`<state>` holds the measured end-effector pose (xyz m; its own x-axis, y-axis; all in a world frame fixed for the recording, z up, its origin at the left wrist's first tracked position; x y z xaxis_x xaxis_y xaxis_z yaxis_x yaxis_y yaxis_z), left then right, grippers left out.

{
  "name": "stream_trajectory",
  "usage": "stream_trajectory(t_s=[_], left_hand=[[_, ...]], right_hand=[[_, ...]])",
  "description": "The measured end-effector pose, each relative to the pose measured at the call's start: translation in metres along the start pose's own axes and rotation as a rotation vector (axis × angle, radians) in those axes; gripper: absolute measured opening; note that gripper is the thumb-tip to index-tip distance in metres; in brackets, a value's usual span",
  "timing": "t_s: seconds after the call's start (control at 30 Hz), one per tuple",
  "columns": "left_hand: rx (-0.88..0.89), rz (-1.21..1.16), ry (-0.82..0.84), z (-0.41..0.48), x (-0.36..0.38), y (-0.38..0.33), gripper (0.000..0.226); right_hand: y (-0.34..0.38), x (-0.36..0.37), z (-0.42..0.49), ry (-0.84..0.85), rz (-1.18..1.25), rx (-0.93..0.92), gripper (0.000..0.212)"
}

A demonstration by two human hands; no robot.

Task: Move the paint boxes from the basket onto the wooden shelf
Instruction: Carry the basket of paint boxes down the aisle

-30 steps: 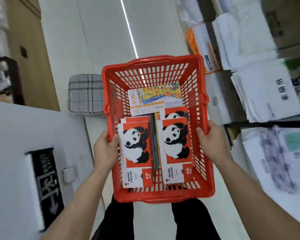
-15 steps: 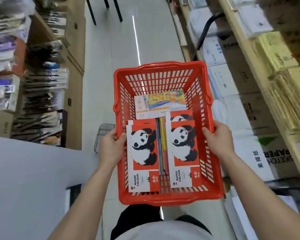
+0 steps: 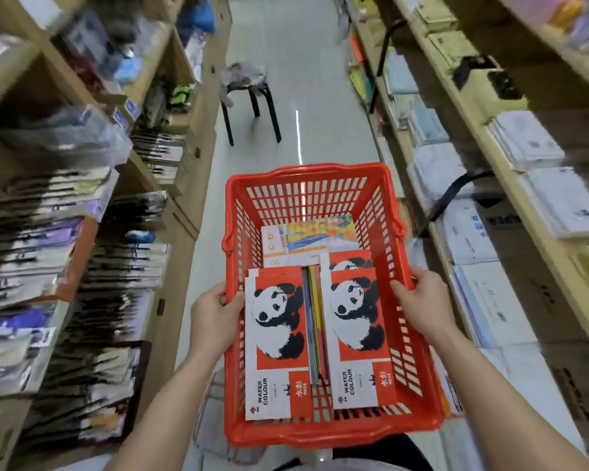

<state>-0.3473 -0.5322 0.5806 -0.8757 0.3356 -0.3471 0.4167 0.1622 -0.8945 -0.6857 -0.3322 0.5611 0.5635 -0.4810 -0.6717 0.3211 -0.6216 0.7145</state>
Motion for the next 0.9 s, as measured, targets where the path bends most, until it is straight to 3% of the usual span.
stream_trajectory(t_s=[0.5, 0.9], left_hand=[[-0.013, -0.031, -0.196, 0.411, 0.052, -0.167, 0.022], [-0.014, -0.028, -0.150, 0.775, 0.042, -0.277, 0.016]], right_hand=[[0.226, 0.057, 0.455, 0.108, 0.006, -0.120, 0.018], [0.406, 0.162, 0.766, 0.101, 0.014, -0.091, 0.020]])
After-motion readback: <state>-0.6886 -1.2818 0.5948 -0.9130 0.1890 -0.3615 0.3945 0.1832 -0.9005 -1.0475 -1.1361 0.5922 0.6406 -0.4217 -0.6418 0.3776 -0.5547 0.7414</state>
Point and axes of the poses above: each hand's wrist, its own z-axis towards the middle knuckle, its own x-axis out of the palm, y = z × x, the point moved 9 cm from there along z, towards the middle knuckle, and after that the axes turned 6 degrees about -z, right-handed, at the moved point
